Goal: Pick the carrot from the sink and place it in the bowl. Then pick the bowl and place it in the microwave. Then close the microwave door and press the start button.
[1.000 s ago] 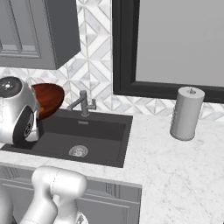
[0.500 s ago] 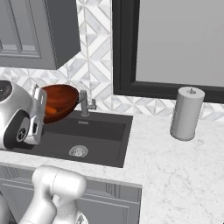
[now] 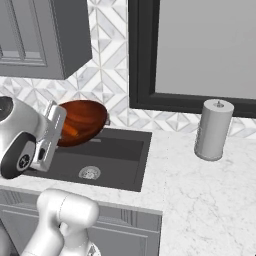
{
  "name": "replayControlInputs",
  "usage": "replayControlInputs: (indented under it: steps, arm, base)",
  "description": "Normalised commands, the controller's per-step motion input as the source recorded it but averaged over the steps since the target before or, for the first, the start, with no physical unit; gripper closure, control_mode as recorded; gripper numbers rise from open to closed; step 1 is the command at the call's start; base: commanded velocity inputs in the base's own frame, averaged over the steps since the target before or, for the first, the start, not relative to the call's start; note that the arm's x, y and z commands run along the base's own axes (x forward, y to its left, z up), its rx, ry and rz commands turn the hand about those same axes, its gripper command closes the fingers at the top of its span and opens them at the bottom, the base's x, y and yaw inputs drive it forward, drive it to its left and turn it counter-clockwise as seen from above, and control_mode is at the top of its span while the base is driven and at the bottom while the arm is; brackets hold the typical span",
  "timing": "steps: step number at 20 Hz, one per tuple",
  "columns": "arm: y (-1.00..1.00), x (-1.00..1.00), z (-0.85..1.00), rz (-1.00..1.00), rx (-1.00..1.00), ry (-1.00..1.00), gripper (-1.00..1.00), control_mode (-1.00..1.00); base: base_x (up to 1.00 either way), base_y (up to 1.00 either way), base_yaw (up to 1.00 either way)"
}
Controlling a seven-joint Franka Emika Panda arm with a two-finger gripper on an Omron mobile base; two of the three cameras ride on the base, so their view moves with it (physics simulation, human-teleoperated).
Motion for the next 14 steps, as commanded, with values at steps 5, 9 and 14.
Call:
replayControlInputs:
  steps: [5,9,14]
  arm:
    - [0.0,-0.04,0.0,0.0,0.0,-0.01,1.0,1.0]
    - [0.0,0.0,0.0,0.0,0.0,0.0,1.0,1.0]
    - [0.0,0.0,0.0,0.0,0.0,0.0,1.0,1.0]
  base:
    - [-0.22,0.0,0.03]
    - [-0.38,0.16,0.03]
    - [-0.41,0.56,0.0]
